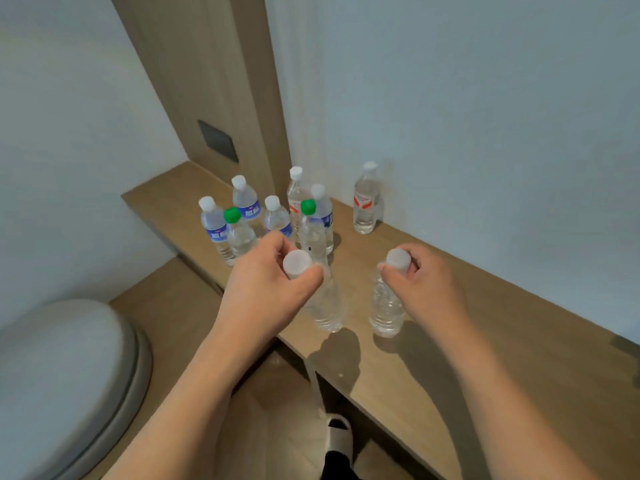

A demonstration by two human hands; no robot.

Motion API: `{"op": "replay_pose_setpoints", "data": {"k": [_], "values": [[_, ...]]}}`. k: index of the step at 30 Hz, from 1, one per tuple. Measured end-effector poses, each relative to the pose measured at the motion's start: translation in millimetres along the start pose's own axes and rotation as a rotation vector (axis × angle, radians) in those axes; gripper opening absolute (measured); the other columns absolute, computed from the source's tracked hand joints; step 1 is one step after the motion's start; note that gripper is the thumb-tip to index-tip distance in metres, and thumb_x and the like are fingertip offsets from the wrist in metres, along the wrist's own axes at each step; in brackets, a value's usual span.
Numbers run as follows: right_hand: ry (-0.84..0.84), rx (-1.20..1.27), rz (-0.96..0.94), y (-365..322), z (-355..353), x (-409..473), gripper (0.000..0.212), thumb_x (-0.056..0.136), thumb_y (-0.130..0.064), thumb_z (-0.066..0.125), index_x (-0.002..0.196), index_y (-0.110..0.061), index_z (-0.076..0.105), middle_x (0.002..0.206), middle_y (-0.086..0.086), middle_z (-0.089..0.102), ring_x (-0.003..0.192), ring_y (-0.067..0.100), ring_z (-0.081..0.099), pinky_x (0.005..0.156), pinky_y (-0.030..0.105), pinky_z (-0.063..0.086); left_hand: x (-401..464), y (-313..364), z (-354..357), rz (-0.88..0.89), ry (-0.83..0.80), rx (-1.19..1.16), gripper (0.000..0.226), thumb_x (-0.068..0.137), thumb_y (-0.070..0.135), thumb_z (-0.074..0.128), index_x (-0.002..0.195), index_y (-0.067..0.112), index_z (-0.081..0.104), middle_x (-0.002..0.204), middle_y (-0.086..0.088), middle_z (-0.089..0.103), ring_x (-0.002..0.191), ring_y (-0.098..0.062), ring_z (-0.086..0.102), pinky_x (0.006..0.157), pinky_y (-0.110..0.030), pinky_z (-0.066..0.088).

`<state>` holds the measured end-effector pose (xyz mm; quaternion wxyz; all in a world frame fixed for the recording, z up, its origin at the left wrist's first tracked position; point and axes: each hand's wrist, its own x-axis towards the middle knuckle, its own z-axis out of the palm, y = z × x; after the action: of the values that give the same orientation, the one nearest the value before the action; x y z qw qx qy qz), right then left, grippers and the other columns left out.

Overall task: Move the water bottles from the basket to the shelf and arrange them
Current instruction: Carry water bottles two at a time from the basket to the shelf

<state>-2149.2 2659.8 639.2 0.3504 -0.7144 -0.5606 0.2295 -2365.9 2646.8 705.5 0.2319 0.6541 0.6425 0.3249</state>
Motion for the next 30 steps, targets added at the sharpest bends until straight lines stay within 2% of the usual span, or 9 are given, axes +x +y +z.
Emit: {"op": "replay_pose_setpoints", "data": {"k": [4,10,13,16,19,21,24,27,30], "values": [[-0.047,-0.012,0.064,7.4,40.2,77.6,0.021,0.081,-0.046,0.067,0.095,-0.031,0.061,0.089,-0.01,0.066,0.085,0.018,0.063,0.077,0.04,0.054,62.2,-25.4,14.4,0.002,-0.109,0.146,0.026,0.077,0.04,0.071,0.079,0.021,0.053,0.069,0.005,0.06,0.066,-0.013,0.057,0.059,-0.035,0.049],[-0.057,0.01,0.097,8.7,82.3,143.0,0.018,0.08,-0.037,0.066,0.093,-0.029,0.057,0.082,-0.005,0.064,0.077,0.02,0.062,0.069,0.042,0.054,135.5,-77.3,35.0,-0.015,-0.218,0.282,0.026,0.078,0.042,0.066,0.083,0.023,0.048,0.073,0.005,0.06,0.07,-0.019,0.06,0.063,-0.041,0.053],[-0.068,0.048,0.151,13.4,103.0,160.0,0.022,0.081,-0.038,0.064,0.101,-0.033,0.056,0.089,-0.008,0.066,0.083,0.019,0.063,0.077,0.045,0.054,159.1,-98.9,50.4,0.009,-0.298,0.362,0.028,0.081,0.045,0.062,0.087,0.023,0.046,0.077,0.002,0.061,0.073,-0.022,0.06,0.059,-0.037,0.048],[-0.026,0.044,0.264,13.8,111.5,173.8,0.026,0.086,-0.037,0.064,0.11,-0.032,0.055,0.097,-0.006,0.064,0.092,0.022,0.062,0.083,0.041,0.052,175.8,-111.0,61.2,0.032,-0.395,0.399,0.027,0.085,0.046,0.061,0.091,0.025,0.045,0.08,0.003,0.059,0.073,-0.018,0.06,0.057,-0.033,0.044],[-0.017,0.02,0.277,12.2,112.2,178.8,0.03,0.088,-0.039,0.065,0.114,-0.028,0.056,0.098,-0.005,0.064,0.092,0.021,0.061,0.084,0.04,0.05,193.0,-114.3,62.4,0.071,-0.442,0.47,0.028,0.086,0.047,0.058,0.097,0.026,0.045,0.081,0.004,0.058,0.075,-0.018,0.059,0.06,-0.033,0.046],[-0.027,0.023,0.278,10.7,110.7,176.8,0.032,0.088,-0.039,0.065,0.116,-0.027,0.056,0.1,-0.005,0.064,0.095,0.021,0.061,0.086,0.042,0.05,201.6,-112.4,57.7,0.094,-0.497,0.563,0.028,0.086,0.048,0.055,0.103,0.027,0.044,0.086,0.003,0.06,0.08,-0.019,0.061,0.067,-0.035,0.053],[-0.056,0.012,0.277,4.2,105.3,167.0,0.045,0.087,-0.042,0.066,0.127,-0.029,0.049,0.096,-0.012,0.06,0.093,0.017,0.06,0.084,0.039,0.049,205.5,-104.9,44.6,0.123,-0.579,0.687,0.03,0.088,0.048,0.052,0.11,0.028,0.045,0.095,0.002,0.064,0.085,-0.02,0.062,0.074,-0.038,0.056],[-0.038,0.028,0.286,-1.5,95.4,150.4,0.06,0.087,-0.047,0.063,0.138,-0.035,0.034,0.095,-0.01,0.059,0.093,0.022,0.064,0.085,0.046,0.052,207.0,-88.5,31.2,0.183,-0.534,0.729,0.031,0.091,0.048,0.049,0.114,0.027,0.05,0.088,0.006,0.061,0.08,-0.015,0.062,0.07,-0.036,0.057],[0.046,0.043,0.275,-1.2,79.1,128.4,0.062,0.086,-0.05,0.059,0.139,-0.037,0.031,0.098,-0.005,0.063,0.087,0.021,0.066,0.081,0.05,0.055,206.4,-64.6,27.7,0.349,-0.328,0.557,0.025,0.094,0.04,0.048,0.112,0.023,0.053,0.093,0.006,0.061,0.082,-0.016,0.061,0.07,-0.038,0.055]]}}
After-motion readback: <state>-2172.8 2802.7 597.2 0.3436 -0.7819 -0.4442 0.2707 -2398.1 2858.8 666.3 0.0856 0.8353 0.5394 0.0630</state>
